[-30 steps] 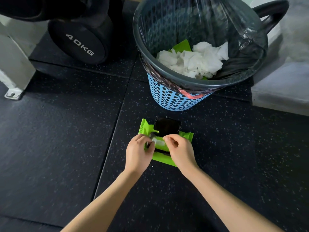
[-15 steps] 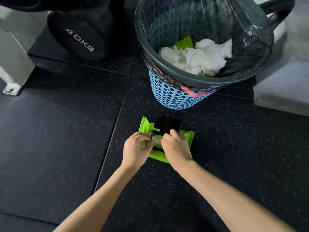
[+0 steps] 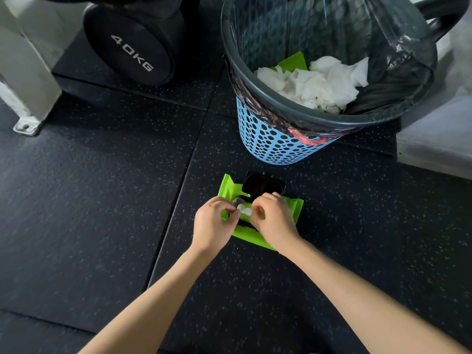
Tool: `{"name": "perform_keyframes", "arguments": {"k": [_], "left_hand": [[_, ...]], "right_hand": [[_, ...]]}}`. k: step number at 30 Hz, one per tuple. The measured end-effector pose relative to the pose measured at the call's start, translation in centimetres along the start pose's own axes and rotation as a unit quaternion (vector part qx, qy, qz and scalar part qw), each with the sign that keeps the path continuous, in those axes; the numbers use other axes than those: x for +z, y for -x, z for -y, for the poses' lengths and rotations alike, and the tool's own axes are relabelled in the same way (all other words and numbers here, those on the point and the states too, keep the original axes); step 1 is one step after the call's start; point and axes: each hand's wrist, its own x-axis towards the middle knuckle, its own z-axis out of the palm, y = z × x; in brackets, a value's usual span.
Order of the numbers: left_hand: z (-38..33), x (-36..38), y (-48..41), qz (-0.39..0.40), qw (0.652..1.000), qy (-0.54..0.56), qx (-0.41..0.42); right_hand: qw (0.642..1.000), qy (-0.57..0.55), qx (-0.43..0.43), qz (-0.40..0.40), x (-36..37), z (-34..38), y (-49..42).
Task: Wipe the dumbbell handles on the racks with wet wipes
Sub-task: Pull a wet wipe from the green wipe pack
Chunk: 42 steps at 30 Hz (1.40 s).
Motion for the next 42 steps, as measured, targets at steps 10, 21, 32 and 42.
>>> {"name": "perform_keyframes", "arguments": {"k": [10, 21, 32, 42], "left_hand": [[-0.1, 0.0, 0.0, -0.001, 1.0, -0.001, -0.002], [0.0, 0.2, 0.0, 0.001, 1.0, -0.011, -0.001], [0.0, 0.2, -0.2, -0.017, 1.0, 0.005, 0.004], [-0.1, 0.0, -0.2, -0.013, 1.0, 0.009, 0.008]], "right_hand": [[0.998, 0.034, -0.048, -0.018, -0.1, -1.4, 0.7], [0.994, 0.112, -0.018, 0.005, 0.8, -0.1, 0.0], [0.97, -0.173, 0.12, 0.123, -1.3, -0.7, -1.1], [0.901, -0.371, 0.161, 0.156, -3.4, -1.3, -0.7]]}}
